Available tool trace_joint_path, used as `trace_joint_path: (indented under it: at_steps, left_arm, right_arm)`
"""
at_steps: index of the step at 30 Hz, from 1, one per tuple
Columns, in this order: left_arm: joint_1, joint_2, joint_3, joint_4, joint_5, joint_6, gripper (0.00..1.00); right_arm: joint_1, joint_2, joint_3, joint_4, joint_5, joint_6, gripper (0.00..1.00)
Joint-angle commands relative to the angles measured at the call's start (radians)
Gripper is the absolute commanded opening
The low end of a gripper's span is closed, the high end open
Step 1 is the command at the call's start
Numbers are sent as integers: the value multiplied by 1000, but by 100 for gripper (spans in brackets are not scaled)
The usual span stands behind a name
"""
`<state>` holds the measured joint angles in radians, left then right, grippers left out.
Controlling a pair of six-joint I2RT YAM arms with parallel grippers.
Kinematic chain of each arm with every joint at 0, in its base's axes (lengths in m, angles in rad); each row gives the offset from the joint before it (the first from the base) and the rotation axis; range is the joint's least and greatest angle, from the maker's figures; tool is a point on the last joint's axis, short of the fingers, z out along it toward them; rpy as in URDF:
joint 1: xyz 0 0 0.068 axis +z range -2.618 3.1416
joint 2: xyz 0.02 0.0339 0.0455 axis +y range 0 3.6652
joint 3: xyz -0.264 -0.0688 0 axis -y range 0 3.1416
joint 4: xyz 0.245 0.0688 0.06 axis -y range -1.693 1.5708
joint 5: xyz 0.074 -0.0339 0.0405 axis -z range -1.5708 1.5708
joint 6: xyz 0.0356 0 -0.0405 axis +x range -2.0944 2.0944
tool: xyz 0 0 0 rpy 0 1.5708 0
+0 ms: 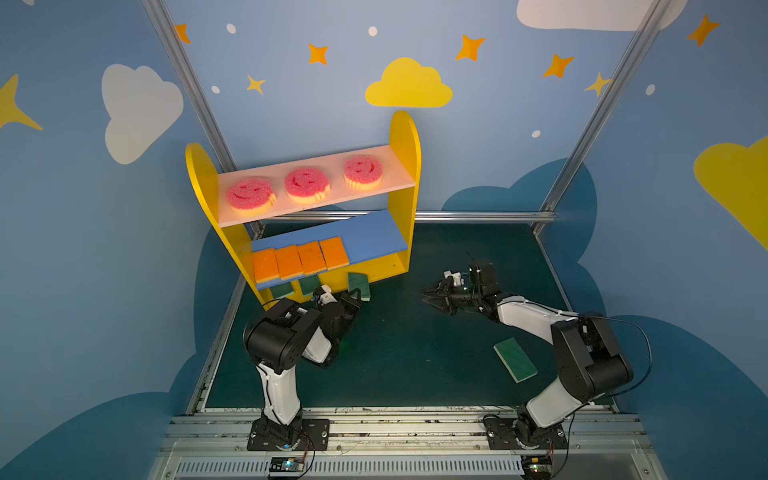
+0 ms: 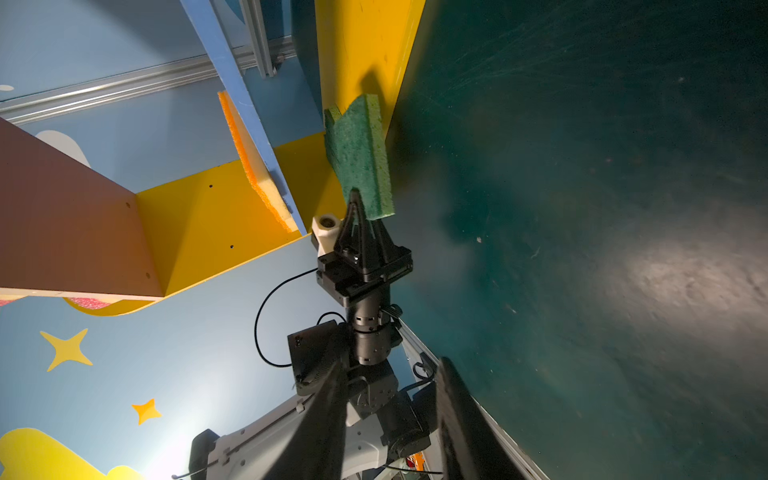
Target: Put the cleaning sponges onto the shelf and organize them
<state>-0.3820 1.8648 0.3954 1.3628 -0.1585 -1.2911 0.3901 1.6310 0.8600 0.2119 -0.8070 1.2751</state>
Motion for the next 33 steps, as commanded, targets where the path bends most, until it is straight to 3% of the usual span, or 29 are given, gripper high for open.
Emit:
trace_joint_path:
  at_steps: [1, 6, 21, 23, 25, 26, 29, 33]
  left_arm:
    - [36, -56, -18, 32, 50, 40, 3]
    - [47, -101, -40, 33, 51, 70, 3]
    - [90, 115, 43, 33, 79, -10, 5]
    - [91, 124, 58, 32, 82, -8, 19]
    - [95, 130, 65, 32, 89, -9, 49]
    - [95, 128, 66, 32, 93, -11, 58]
    - [95, 115, 65, 32, 118, 17, 74]
    - [94, 112, 57, 32, 163, 13, 83]
  right_arm:
    - [-2, 32, 39, -1, -17, -11, 36]
    - [-1, 73, 48, 32, -20, 4, 36]
    - [-4, 121, 46, 69, -42, 15, 36]
    - [-3, 125, 50, 71, -44, 14, 36]
    - [-2, 130, 56, 68, -47, 9, 36]
    - [0, 133, 61, 63, -49, 4, 37]
    - [14, 146, 84, 34, -60, -19, 38]
    - [35, 160, 96, 28, -60, -22, 38]
